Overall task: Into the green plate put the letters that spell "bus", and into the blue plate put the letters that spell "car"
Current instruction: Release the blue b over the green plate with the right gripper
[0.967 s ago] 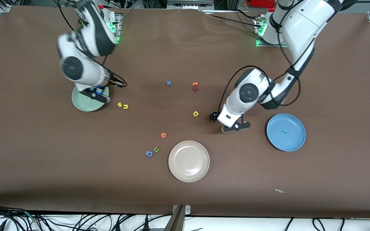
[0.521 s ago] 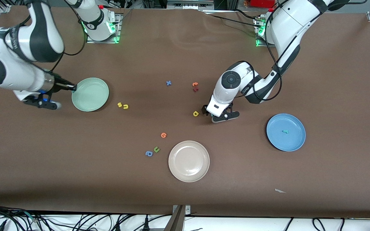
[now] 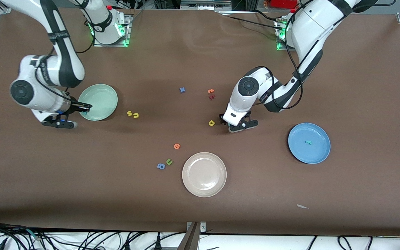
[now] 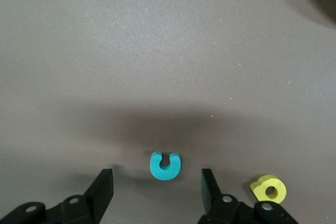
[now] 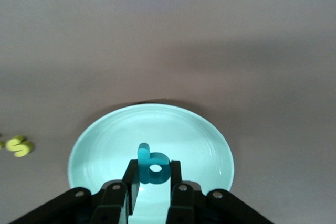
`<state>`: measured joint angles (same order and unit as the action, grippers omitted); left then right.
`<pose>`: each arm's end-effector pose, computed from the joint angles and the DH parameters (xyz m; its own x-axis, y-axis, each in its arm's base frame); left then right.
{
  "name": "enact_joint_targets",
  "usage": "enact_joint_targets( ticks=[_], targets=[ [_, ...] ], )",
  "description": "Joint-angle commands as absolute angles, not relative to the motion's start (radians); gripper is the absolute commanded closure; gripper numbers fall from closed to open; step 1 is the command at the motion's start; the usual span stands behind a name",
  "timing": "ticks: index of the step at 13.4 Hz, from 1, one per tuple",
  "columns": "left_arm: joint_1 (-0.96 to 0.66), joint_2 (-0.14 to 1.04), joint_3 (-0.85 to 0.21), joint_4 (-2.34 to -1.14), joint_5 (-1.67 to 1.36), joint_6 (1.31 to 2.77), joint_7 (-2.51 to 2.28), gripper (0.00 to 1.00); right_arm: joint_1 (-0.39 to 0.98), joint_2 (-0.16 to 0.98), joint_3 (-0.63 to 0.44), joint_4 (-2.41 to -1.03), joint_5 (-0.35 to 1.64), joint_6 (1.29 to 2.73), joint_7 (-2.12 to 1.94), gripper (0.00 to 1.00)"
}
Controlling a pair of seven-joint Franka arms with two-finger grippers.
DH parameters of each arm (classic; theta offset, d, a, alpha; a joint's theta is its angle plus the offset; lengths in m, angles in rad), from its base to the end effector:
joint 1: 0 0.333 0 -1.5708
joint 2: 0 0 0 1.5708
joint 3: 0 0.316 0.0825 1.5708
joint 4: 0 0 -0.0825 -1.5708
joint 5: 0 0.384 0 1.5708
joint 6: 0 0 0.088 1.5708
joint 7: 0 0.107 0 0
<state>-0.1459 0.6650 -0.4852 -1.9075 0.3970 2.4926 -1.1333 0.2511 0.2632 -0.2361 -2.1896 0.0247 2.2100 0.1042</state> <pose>0.5123 -0.3621 0.1815 0.9619 0.2719 -0.0293 0.2731 -0.9607 0.0505 0.5299 0.0080 0.2514 0.9677 -0.1106 -0.2265 -0.0973 -0.9929 0.0690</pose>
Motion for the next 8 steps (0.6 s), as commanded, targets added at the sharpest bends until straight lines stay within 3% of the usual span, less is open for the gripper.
enact_joint_targets(
  ticks=[1,3,4,5,8],
  targets=[
    [-0.169,0.693,-0.469,-1.888,0.494,2.503,-1.210,0.27,0.252,0.265,-0.235,-2.235,0.021,2.241,0.087,0.90],
    [-0.169,0.701,-0.471,-1.888,0.555,2.505,-1.259,0.28,0.252,0.265,-0.235,-2.249,0.021,2.240,0.087,0.83],
    [-0.167,0.701,-0.471,-1.888,0.558,2.505,-1.265,0.30,0.252,0.267,-0.235,-2.249,0.021,2.240,0.087,0.55],
    [-0.167,0.701,-0.471,-1.888,0.558,2.503,-1.267,0.35,0.252,0.268,-0.236,-2.247,0.025,2.240,0.090,0.01],
    [-0.169,0.701,-0.472,-1.888,0.557,2.503,-1.270,0.46,0.253,0.235,-0.230,-2.237,0.025,2.201,0.104,0.01]
  ],
)
